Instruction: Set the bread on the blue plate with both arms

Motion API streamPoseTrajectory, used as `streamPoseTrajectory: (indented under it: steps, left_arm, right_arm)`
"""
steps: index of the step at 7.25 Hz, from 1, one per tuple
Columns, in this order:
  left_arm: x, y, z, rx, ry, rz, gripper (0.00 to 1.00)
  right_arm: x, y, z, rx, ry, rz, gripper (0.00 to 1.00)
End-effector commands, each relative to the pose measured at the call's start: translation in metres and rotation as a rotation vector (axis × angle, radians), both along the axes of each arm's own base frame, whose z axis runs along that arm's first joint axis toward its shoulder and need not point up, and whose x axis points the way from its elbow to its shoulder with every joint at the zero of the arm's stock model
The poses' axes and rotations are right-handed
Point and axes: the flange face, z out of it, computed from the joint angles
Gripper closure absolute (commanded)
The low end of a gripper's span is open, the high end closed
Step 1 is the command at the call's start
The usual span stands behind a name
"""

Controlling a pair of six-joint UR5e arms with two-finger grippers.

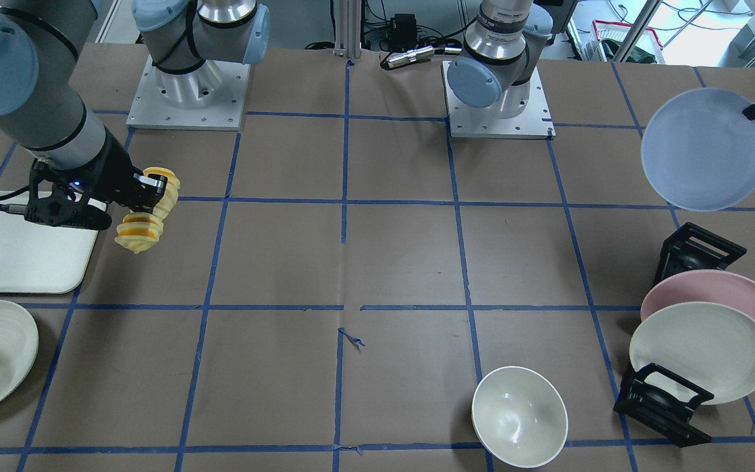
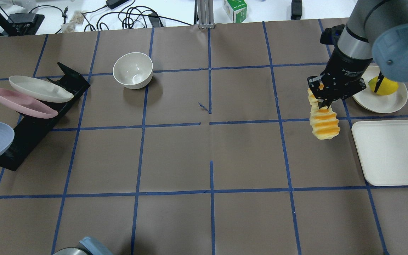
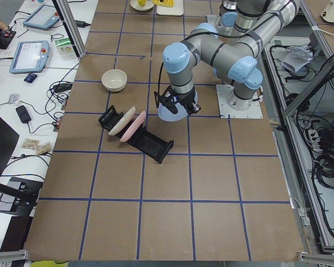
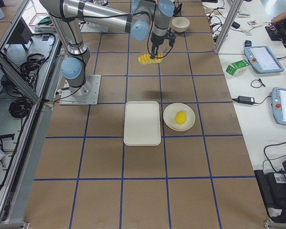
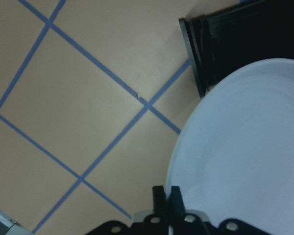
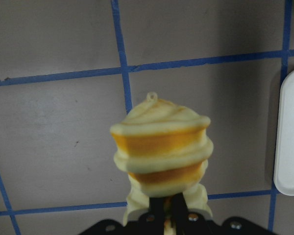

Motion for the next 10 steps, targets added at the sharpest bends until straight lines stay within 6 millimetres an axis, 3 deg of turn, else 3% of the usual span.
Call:
streamPoseTrajectory:
  steps: [1,2,3,4,6,7,8,10]
  left_arm:
    - [-0.112,-0.023,-0.031,0.026,0.136,-0.029,1.0]
    - [-0.18,-0.047,-0.052,-0.022,0.207,-0.112,1.0]
    - [-0.237,-0.071,-0.065,-0.126,0.228,-0.191,1.0]
    - [-0.294,-0.086,-0.091,-0.232,0.244,-0.292,1.0]
    - [-0.388,-0.079,-0.182,-0.353,0.337,-0.262,1.0]
    - [-0.397,-0.087,-0.212,-0.421,0.334,-0.271,1.0]
    - [-0.407,-0.092,-0.23,-0.419,0.34,-0.292,1.0]
    - [-0.458,-0.094,-0.255,-0.473,0.333,-0.391,1.0]
  right_arm:
    - [0.016,0.002,-0.004,0.005,-0.015,-0.005,1.0]
    - [0.026,0.003,-0.005,0.008,-0.012,-0.013,1.0]
    - [0.041,0.005,-0.009,0.014,-0.008,-0.02,1.0]
    - [0.056,0.002,-0.012,0.0,-0.012,-0.047,1.0]
    - [0.083,-0.003,-0.022,-0.013,-0.042,-0.052,1.0]
    - [0.09,-0.004,-0.026,-0.02,-0.042,-0.042,1.0]
    - [0.096,-0.003,-0.029,-0.019,-0.042,-0.036,1.0]
    - [0.117,-0.015,-0.041,-0.061,-0.046,0.001,1.0]
